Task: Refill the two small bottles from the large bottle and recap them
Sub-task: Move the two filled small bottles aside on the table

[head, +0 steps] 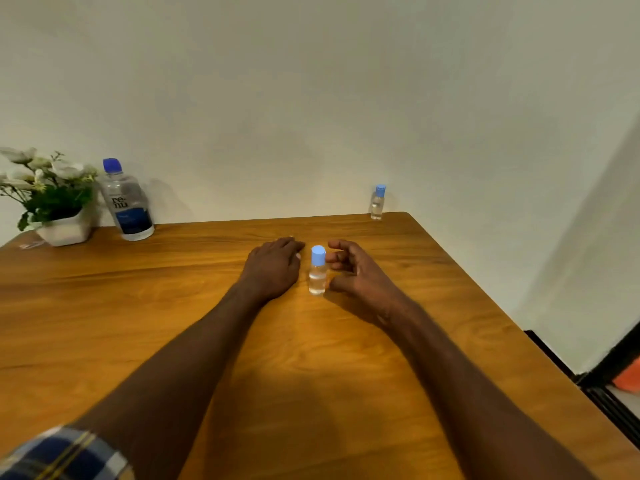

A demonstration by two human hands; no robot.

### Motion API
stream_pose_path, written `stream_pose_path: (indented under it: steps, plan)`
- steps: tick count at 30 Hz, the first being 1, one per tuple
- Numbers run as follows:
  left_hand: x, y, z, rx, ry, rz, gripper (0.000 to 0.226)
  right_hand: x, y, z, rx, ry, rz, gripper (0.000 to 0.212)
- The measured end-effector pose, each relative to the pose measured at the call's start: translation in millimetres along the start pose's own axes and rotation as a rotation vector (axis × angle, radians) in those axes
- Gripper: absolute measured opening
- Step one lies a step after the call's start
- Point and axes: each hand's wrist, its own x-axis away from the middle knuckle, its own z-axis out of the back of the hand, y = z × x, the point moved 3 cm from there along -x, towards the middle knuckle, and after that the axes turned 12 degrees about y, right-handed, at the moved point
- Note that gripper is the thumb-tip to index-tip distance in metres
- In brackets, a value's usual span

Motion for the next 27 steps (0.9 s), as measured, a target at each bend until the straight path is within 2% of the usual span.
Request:
stream_pose_path:
  steps: [4,9,14,19,23,27]
  plan:
    - [7,5,8,0.035,0.04,0.03,0.043,7,4,-9,0.058,0.096,0.061,0.073]
    - [12,9,18,0.099,0.08,0.082,0.042,3,11,-17,0.21,0.181,0.151,0.045]
    - [9,10,22,0.196,0.075,0.13,0.043,-14,12,-7,0.062,0.384,0.098,0.038]
    - [-4,3,17,0.231,0.012,0.162,0.04,-65,14,8,0.134,0.653,0.05,0.049]
    - [-24,-3,7,0.199,-0.01,0.11,0.042,-121,24,11,0.236,0.739,0.01,0.03]
    - [-40,-10,-2,0.177,-0.004,0.088,0.042,-171,30,6,0.348,0.813,0.023,0.035]
